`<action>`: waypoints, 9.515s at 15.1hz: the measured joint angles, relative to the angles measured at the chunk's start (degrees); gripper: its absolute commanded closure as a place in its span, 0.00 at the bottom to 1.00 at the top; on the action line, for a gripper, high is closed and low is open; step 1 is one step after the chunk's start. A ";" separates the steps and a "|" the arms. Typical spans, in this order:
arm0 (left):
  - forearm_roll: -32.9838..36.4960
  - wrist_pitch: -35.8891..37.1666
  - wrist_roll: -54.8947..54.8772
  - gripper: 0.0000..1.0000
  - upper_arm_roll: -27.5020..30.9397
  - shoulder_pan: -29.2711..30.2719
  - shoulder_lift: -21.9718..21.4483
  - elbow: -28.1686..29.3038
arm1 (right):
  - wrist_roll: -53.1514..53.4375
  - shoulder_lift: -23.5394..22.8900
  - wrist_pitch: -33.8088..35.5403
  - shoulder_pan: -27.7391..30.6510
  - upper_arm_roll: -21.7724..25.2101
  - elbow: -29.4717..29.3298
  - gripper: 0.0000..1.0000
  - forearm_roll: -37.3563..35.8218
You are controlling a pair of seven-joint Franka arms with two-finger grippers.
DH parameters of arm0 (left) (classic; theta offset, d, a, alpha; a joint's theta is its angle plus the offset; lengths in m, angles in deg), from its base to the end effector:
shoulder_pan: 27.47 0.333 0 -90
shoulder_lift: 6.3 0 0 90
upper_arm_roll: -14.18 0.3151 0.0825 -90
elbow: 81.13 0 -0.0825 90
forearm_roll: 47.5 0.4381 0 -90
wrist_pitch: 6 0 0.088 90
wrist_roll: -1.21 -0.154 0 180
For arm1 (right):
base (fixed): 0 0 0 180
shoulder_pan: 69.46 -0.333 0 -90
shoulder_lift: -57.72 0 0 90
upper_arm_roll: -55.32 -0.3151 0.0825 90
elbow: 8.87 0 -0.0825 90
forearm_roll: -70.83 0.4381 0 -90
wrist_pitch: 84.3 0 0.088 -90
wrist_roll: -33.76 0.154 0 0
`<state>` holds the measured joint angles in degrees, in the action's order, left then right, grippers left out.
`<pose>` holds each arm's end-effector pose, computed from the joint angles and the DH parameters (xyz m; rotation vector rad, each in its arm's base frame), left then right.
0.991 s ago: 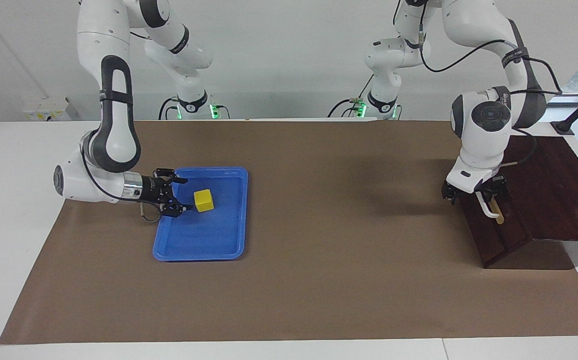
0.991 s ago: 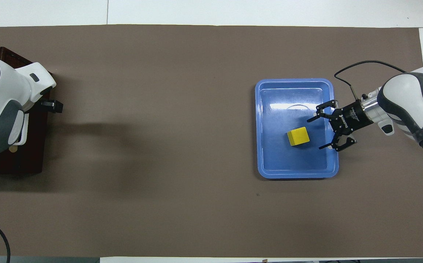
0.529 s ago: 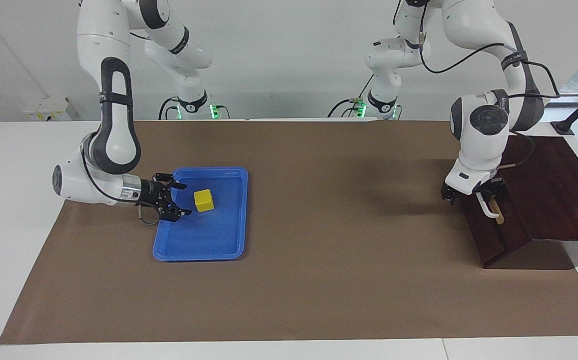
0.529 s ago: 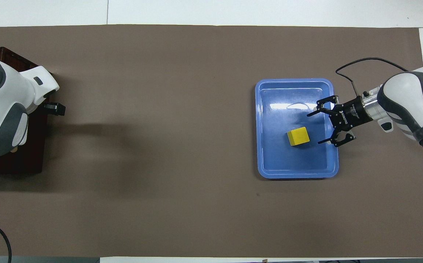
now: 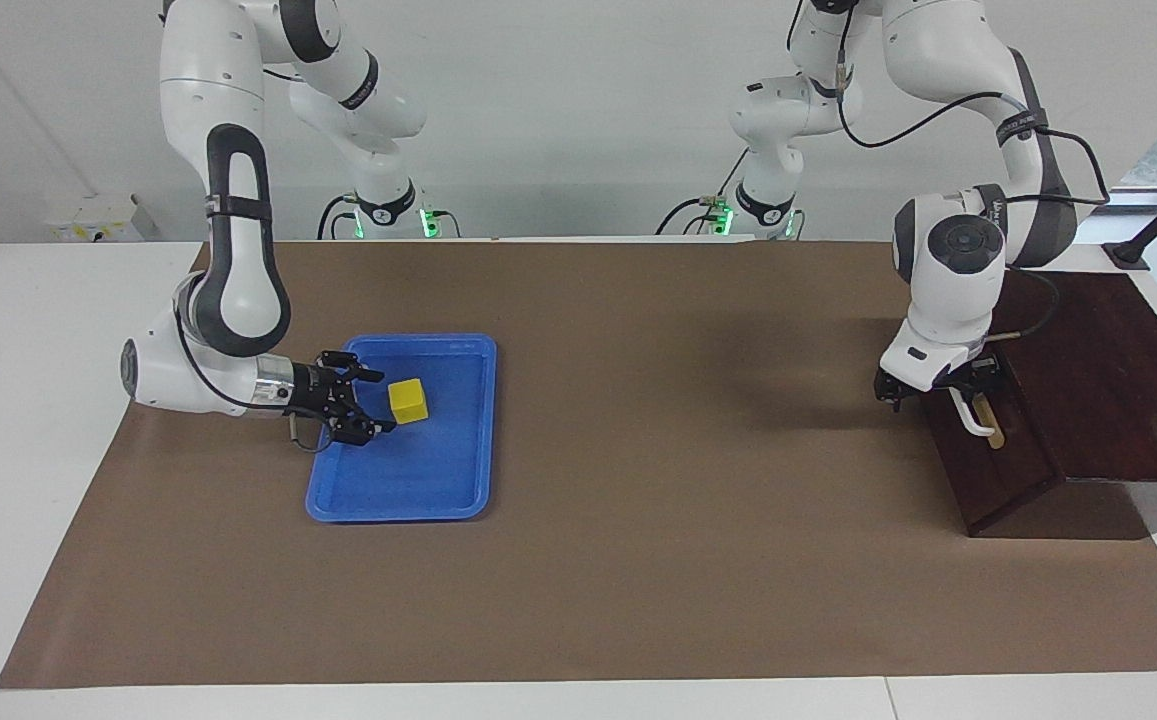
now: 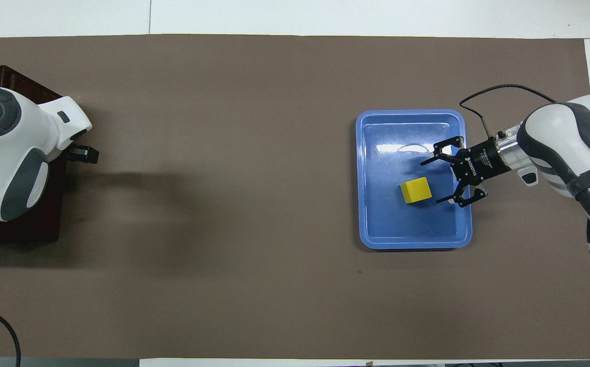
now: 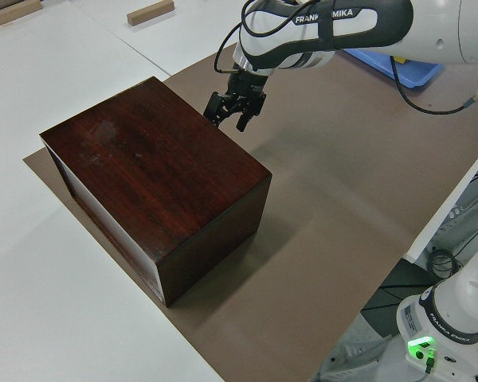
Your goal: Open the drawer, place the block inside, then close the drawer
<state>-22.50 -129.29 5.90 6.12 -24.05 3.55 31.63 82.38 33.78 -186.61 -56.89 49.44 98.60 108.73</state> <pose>0.6432 -0.0172 0.3164 -2.7822 0.3300 -0.0615 0.6130 0.0095 0.2077 -2.0571 1.5360 0.9301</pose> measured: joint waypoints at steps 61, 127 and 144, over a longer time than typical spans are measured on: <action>-25.07 23.03 112.30 0.20 -0.78 -27.49 4.67 -25.89 | 47.35 1.24 -19.02 -34.03 -2.98 -20.11 1.00 7.45; -20.30 13.49 81.03 0.00 0.19 5.07 -4.43 -6.65 | -50.13 26.08 12.63 -7.01 -0.16 -11.09 0.00 -38.90; -16.41 11.03 84.81 0.00 0.47 -6.70 -5.20 -3.30 | -47.29 26.07 12.45 -7.19 -0.36 -11.13 0.00 -38.84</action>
<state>-38.92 -118.26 90.72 6.59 -30.75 -1.65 28.33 35.09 59.86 -174.17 -64.08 49.07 87.47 69.89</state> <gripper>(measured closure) 0.000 0.000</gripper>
